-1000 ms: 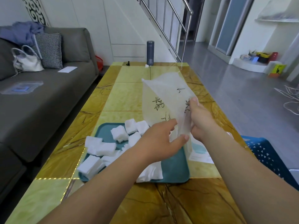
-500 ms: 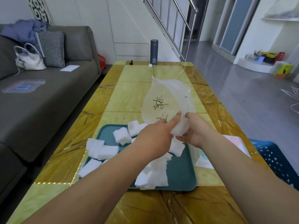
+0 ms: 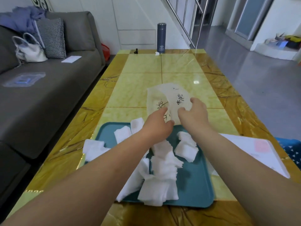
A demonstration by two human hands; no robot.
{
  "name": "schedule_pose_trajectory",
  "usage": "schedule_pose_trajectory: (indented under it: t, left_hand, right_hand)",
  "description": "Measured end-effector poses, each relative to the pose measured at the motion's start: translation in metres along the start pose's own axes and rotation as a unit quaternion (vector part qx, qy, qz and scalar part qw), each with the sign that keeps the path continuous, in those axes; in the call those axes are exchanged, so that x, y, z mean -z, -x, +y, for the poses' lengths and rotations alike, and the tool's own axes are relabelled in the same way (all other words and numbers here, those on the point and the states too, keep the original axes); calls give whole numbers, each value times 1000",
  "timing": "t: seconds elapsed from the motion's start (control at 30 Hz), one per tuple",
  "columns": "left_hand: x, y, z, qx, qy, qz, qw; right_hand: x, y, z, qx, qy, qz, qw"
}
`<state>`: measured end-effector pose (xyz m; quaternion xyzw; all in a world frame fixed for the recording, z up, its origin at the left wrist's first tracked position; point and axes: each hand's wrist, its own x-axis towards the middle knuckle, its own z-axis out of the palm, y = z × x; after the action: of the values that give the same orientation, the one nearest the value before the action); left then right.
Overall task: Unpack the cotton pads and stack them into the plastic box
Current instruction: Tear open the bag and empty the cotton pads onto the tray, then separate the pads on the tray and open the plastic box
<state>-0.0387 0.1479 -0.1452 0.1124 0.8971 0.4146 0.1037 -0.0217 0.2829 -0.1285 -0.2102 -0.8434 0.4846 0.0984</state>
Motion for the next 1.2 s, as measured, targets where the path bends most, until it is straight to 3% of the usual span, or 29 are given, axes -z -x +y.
schedule_pose_trajectory:
  t: [0.13, 0.23, 0.33, 0.4, 0.47, 0.57, 0.9, 1.1, 1.2]
  left_hand:
    - [24, 36, -7, -28, -31, 54, 998]
    - [51, 69, -25, -21, -83, 102, 991]
    - [72, 104, -45, 54, -198, 95, 974]
    - [77, 124, -63, 122, -277, 60, 951]
    - [77, 139, -78, 174, -284, 38, 942]
    - [67, 149, -94, 211, -240, 18, 947]
    - [27, 120, -95, 114, -206, 76, 969]
    - [21, 114, -75, 48, -178, 100, 978]
    - [26, 120, -65, 2, -167, 143, 976]
  right_hand:
    - [-18, 32, -15, 144, 71, 45, 986]
    - [-30, 69, -31, 215, 82, -36, 973]
    - [-42, 109, -35, 208, 153, -205, 944]
    - [-46, 134, -31, 208, 276, -265, 900]
    - [-43, 153, -23, 190, 390, -290, 853]
    - [-38, 171, -8, 183, 449, -291, 825]
    - [-29, 134, 43, 204, 424, -224, 853]
    - [-10, 121, 44, 197, 338, -213, 895]
    - [3, 130, 33, 200, 266, -245, 911]
